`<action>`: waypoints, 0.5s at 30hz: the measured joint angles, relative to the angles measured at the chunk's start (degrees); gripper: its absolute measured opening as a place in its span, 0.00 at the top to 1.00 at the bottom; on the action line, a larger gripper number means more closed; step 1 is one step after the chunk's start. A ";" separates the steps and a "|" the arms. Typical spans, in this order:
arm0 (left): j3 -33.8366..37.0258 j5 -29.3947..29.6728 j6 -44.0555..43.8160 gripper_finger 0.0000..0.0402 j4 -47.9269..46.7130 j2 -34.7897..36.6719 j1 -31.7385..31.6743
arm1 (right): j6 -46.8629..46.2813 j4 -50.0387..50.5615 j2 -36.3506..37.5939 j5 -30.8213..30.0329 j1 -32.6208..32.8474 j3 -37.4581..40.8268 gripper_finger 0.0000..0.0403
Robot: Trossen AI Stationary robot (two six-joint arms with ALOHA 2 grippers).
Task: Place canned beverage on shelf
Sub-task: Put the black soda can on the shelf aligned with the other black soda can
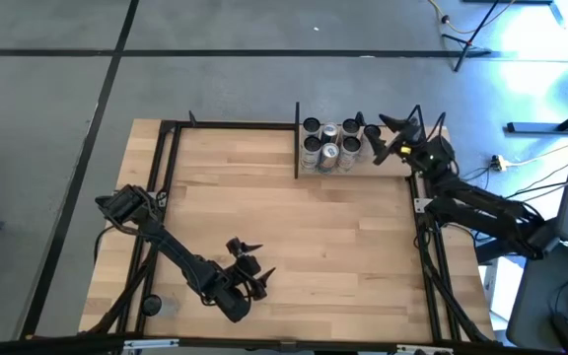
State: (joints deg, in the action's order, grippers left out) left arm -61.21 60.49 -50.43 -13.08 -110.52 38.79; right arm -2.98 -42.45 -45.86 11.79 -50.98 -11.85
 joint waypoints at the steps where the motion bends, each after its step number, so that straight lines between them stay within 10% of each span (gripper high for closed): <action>1: 0.00 -0.40 0.02 0.13 0.01 0.00 0.02 | -0.36 3.57 1.46 1.09 0.00 -1.71 0.16; 15: -14.97 -12.19 14.93 0.13 -13.93 2.31 -3.89 | -0.27 30.13 13.70 9.35 18.85 -18.30 0.17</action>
State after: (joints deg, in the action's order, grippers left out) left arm -76.18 48.30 -35.50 -27.01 -108.21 34.90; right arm -3.24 -12.32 -32.16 21.14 -32.13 -30.15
